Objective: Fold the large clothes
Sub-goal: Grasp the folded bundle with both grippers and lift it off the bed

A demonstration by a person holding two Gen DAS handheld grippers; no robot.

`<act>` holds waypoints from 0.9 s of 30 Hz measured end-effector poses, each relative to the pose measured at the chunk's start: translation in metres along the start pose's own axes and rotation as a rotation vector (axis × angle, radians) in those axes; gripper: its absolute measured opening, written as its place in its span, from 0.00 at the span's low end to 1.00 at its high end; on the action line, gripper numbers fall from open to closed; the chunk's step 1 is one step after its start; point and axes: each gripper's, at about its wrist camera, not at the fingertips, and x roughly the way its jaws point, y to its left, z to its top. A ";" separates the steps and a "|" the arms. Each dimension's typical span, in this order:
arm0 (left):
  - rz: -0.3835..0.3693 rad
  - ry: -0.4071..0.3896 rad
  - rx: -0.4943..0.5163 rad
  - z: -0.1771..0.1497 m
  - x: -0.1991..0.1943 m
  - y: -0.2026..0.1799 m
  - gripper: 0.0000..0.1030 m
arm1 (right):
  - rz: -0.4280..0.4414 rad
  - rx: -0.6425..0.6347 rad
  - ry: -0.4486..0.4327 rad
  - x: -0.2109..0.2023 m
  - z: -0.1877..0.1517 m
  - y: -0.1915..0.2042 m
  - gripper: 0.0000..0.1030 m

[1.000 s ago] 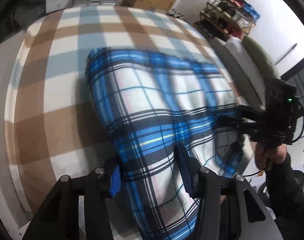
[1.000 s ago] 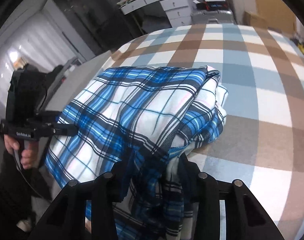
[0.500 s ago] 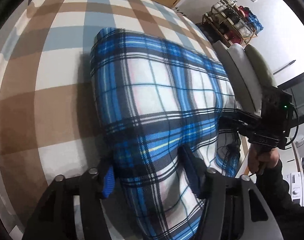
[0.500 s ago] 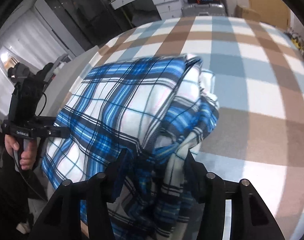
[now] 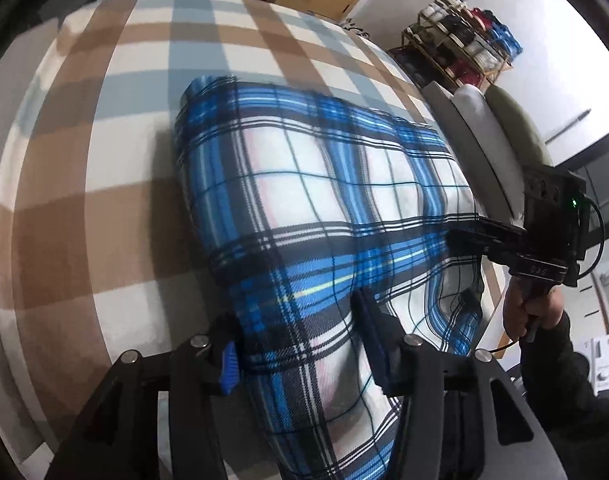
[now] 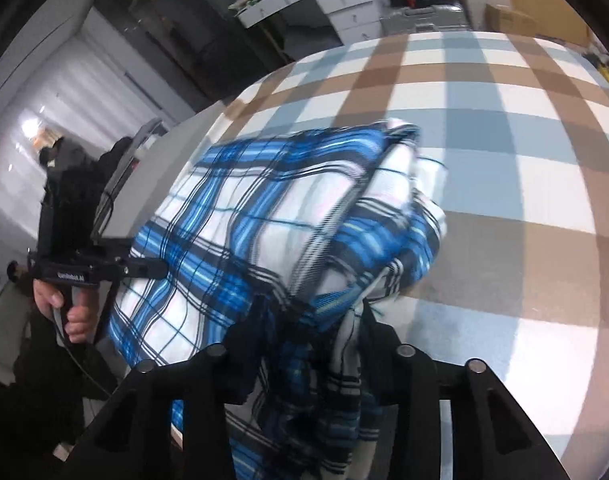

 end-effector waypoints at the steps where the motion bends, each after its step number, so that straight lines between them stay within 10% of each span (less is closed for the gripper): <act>1: -0.001 0.002 -0.002 0.000 0.001 0.000 0.45 | -0.024 -0.008 -0.005 -0.002 -0.001 0.001 0.48; 7: 0.033 -0.005 0.039 0.000 -0.003 -0.010 0.41 | -0.042 -0.007 0.033 0.018 -0.001 0.007 0.50; 11: 0.047 -0.032 0.079 0.004 -0.010 -0.022 0.33 | -0.002 -0.039 0.044 0.025 0.011 0.026 0.33; 27: 0.089 -0.186 0.128 0.045 -0.107 -0.011 0.30 | 0.193 -0.173 -0.180 -0.005 0.098 0.119 0.24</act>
